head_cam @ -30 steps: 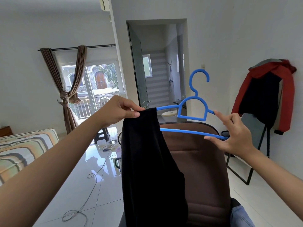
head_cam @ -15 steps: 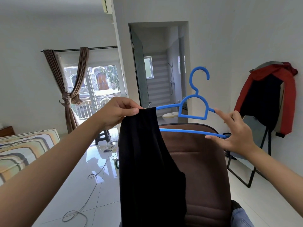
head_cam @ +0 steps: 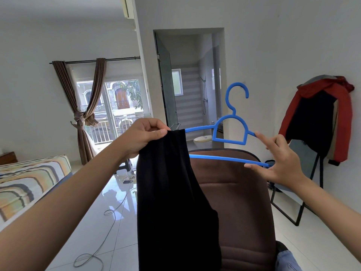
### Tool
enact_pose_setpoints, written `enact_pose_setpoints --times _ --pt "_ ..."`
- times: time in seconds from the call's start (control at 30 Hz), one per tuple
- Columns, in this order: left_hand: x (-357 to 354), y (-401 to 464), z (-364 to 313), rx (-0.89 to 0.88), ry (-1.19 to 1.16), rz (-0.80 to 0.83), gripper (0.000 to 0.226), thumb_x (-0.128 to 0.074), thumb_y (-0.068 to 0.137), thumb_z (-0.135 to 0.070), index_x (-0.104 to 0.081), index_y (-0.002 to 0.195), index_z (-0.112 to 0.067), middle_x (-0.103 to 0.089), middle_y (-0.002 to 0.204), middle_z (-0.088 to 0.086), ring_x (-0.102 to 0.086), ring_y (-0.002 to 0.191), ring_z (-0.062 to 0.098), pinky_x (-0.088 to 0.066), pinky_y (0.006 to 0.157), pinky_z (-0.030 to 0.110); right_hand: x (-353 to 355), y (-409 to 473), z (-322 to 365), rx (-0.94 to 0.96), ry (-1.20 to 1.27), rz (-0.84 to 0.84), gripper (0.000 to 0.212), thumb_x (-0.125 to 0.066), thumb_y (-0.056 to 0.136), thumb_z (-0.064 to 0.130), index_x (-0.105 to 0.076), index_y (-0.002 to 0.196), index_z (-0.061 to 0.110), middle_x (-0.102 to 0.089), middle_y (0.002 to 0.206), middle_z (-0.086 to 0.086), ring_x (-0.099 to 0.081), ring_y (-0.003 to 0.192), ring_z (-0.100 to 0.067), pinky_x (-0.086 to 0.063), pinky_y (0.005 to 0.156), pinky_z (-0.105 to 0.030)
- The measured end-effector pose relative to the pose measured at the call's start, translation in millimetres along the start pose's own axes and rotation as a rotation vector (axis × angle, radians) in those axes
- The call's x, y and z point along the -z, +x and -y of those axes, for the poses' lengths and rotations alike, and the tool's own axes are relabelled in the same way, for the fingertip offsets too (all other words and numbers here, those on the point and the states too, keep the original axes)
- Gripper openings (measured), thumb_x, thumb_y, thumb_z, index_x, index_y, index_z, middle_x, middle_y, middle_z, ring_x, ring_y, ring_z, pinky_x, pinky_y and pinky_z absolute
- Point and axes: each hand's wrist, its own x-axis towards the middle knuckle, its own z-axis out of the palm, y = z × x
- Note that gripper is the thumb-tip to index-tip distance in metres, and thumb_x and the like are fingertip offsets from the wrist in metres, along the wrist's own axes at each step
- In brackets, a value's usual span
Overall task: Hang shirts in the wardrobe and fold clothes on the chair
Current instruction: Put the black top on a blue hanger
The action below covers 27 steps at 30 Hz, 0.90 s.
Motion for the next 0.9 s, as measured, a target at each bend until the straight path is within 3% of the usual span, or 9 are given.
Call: enact_pose_setpoints --times 0.1,0.2,0.27,0.37,0.43,0.5,0.63,0.8,0.9 --pt "-4 -1 -7 -0.082 0.311 -0.124 0.012 -0.064 0.086 -0.004 -0.066 0.078 -0.013 -0.066 0.065 -0.009 -0.057 0.052 0.010 -0.048 0.056 0.021 2 0 1 -0.008 -0.013 0.004 0.089 -0.051 0.074 0.077 -0.042 0.139 0.018 -0.036 0.086 0.002 -0.039 0.065 -0.013 -0.042 0.048 -0.020" --pt "-10 -1 -6 -0.153 0.390 -0.234 0.013 -0.065 0.085 -0.004 -0.068 0.077 -0.014 -0.054 0.051 -0.003 -0.041 0.046 0.019 -0.034 0.053 0.022 1 0 2 -0.011 -0.022 -0.003 0.088 -0.051 0.073 0.076 -0.041 0.139 0.018 -0.042 0.085 -0.004 -0.045 0.065 -0.017 -0.044 0.048 -0.022" --pt "-15 -2 -7 -0.228 0.448 -0.275 0.013 -0.068 0.082 -0.003 -0.069 0.077 -0.015 -0.048 0.050 -0.009 -0.036 0.050 0.013 -0.030 0.053 0.021 -1 0 2 -0.020 -0.019 -0.009 0.089 -0.053 0.073 0.076 -0.041 0.139 0.018 -0.043 0.086 -0.005 -0.046 0.066 -0.019 -0.046 0.047 -0.024" --pt "-19 -1 -9 -0.315 0.502 -0.285 0.017 -0.070 0.080 -0.006 -0.069 0.077 -0.022 -0.062 0.068 -0.019 -0.054 0.067 0.006 -0.042 0.070 0.020 -5 -1 4 -0.030 -0.003 -0.021 0.089 -0.056 0.072 0.076 -0.044 0.138 0.017 -0.044 0.085 -0.006 -0.046 0.065 -0.019 -0.047 0.046 -0.025" --pt "-19 -1 -9 -0.284 0.444 -0.297 0.018 -0.068 0.082 -0.004 -0.068 0.077 -0.022 -0.068 0.077 -0.013 -0.065 0.077 0.018 -0.050 0.078 0.034 -8 -1 7 -0.034 0.001 -0.038 0.089 -0.059 0.071 0.073 -0.045 0.138 0.016 -0.044 0.085 -0.006 -0.044 0.064 -0.017 -0.044 0.046 -0.023" --pt "-19 -1 -8 -0.225 0.413 -0.299 0.019 -0.067 0.083 -0.002 -0.069 0.077 -0.019 -0.071 0.077 0.000 -0.066 0.074 0.030 -0.053 0.071 0.040 -9 -3 9 -0.028 -0.001 -0.056 0.089 -0.062 0.069 0.069 -0.046 0.137 0.016 -0.043 0.084 -0.005 -0.042 0.063 -0.015 -0.043 0.046 -0.021" --pt "-19 -3 -10 -0.091 0.448 -0.220 0.015 -0.070 0.083 -0.009 -0.070 0.081 -0.023 -0.059 0.053 -0.001 -0.048 0.044 0.008 -0.039 0.052 0.019 -6 -2 6 -0.001 -0.029 -0.062 0.087 -0.061 0.069 0.070 -0.046 0.136 0.016 -0.045 0.083 -0.008 -0.043 0.063 -0.016 -0.041 0.047 -0.020" --pt "-21 -3 -12 -0.065 0.511 -0.146 0.014 -0.074 0.078 -0.008 -0.073 0.087 -0.019 -0.072 0.080 0.005 -0.068 0.076 0.020 -0.056 0.082 0.035 -3 2 4 0.015 -0.058 -0.017 0.087 -0.052 0.073 0.078 -0.043 0.138 0.020 -0.045 0.081 -0.008 -0.036 0.063 -0.011 -0.029 0.054 -0.011" --pt "-25 -4 -14 -0.097 0.421 -0.196 0.017 -0.075 0.076 -0.005 -0.074 0.084 -0.020 -0.072 0.077 0.002 -0.066 0.072 0.010 -0.054 0.080 0.026 -4 1 7 0.024 -0.053 -0.033 0.088 -0.054 0.072 0.077 -0.042 0.138 0.020 -0.045 0.082 -0.008 -0.036 0.063 -0.011 -0.032 0.051 -0.014"
